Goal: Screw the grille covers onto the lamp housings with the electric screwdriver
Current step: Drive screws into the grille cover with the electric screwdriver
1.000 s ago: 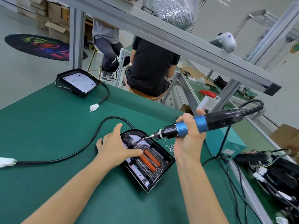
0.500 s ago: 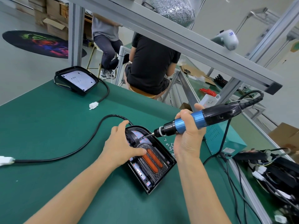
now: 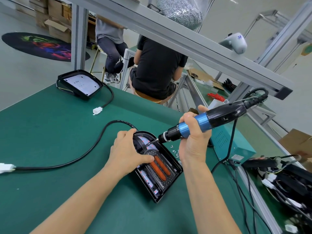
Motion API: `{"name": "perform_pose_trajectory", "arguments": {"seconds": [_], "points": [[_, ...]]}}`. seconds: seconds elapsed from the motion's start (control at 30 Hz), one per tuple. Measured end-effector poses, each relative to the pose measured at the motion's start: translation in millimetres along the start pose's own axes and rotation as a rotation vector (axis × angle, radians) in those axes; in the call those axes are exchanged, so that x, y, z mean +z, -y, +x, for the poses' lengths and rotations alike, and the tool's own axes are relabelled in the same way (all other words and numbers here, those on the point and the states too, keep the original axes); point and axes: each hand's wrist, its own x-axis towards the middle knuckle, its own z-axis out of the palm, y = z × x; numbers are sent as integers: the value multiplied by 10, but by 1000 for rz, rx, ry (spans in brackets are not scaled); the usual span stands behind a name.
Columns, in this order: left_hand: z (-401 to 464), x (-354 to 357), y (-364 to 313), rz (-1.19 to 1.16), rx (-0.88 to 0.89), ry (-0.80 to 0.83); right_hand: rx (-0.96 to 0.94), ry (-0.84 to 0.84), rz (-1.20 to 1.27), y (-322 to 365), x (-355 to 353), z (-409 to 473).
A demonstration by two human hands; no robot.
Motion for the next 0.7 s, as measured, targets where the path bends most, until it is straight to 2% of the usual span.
{"name": "perform_pose_trajectory", "arguments": {"seconds": [0.2,0.7], "points": [[-20,27,-38,15,17,-42,-30,128,-33,12,54,1],[-53,29,-17,-27,7,-68,26,179,-10,-19,-8,57]]}}
